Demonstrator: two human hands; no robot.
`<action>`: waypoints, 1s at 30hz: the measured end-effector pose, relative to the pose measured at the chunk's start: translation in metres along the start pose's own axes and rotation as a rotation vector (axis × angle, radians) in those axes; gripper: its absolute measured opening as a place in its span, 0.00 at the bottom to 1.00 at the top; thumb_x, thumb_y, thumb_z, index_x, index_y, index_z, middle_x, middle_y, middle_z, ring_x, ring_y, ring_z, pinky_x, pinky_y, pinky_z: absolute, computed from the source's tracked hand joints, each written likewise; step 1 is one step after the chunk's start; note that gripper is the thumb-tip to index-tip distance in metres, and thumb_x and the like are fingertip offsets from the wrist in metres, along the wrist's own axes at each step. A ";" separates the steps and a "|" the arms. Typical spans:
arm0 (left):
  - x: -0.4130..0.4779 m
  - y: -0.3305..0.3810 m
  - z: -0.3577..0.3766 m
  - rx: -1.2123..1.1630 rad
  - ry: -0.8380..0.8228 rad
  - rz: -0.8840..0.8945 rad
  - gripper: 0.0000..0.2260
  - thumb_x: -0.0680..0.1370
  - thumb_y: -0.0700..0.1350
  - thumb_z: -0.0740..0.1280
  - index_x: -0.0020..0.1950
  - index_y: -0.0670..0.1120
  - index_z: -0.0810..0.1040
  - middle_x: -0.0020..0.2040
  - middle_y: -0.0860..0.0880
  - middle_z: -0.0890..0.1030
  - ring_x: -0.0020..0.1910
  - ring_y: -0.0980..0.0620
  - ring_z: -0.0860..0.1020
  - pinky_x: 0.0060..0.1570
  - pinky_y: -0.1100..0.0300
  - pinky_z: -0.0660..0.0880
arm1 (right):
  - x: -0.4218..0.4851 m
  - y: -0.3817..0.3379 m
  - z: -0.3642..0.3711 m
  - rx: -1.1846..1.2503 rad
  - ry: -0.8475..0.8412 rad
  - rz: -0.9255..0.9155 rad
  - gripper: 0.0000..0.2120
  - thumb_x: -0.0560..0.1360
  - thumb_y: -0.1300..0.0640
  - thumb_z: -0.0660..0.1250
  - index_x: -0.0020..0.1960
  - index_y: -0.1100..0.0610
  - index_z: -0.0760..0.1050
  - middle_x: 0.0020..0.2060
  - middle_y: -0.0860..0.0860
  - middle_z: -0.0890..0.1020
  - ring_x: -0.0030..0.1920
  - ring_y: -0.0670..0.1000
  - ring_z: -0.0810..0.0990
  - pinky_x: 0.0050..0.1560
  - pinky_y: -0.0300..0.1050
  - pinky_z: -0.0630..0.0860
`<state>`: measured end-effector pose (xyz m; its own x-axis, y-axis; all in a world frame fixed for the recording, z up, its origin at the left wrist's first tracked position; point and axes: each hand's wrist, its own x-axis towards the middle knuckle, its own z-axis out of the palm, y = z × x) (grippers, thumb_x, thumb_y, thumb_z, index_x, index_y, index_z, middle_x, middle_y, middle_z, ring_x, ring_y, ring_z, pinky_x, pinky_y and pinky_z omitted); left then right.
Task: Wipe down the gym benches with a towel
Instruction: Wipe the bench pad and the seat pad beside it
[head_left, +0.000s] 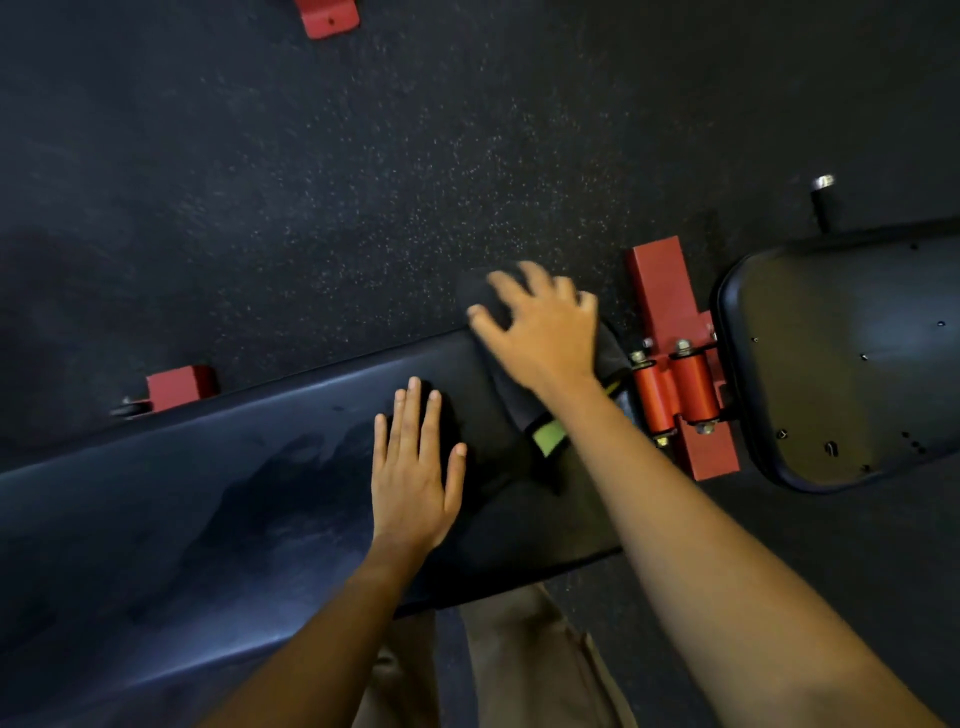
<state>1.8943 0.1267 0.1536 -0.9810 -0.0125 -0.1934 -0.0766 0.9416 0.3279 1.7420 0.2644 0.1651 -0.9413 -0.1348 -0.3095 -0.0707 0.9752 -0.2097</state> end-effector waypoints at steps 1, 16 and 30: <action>0.001 -0.007 -0.003 0.002 0.015 -0.017 0.25 0.81 0.54 0.50 0.74 0.41 0.59 0.75 0.41 0.57 0.75 0.46 0.53 0.74 0.54 0.43 | 0.003 0.010 -0.001 0.035 -0.006 0.087 0.26 0.77 0.35 0.54 0.71 0.44 0.67 0.72 0.51 0.67 0.68 0.58 0.67 0.63 0.56 0.62; -0.045 -0.167 -0.058 -0.072 0.067 -0.083 0.26 0.80 0.52 0.54 0.74 0.39 0.59 0.75 0.39 0.58 0.75 0.46 0.53 0.73 0.53 0.43 | -0.019 -0.130 0.021 -0.191 -0.034 0.099 0.22 0.81 0.42 0.51 0.66 0.52 0.72 0.68 0.54 0.70 0.64 0.63 0.67 0.62 0.60 0.62; -0.109 -0.297 -0.074 -0.022 -0.005 -0.107 0.27 0.81 0.53 0.52 0.75 0.40 0.53 0.76 0.43 0.54 0.76 0.49 0.50 0.74 0.54 0.44 | -0.078 -0.363 0.101 -0.114 -0.023 -0.263 0.24 0.76 0.41 0.52 0.64 0.49 0.76 0.64 0.55 0.77 0.59 0.62 0.75 0.56 0.60 0.71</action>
<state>2.0105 -0.1764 0.1459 -0.9661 -0.1110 -0.2330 -0.1849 0.9275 0.3249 1.8745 -0.0970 0.1718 -0.8781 -0.3881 -0.2800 -0.3489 0.9196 -0.1804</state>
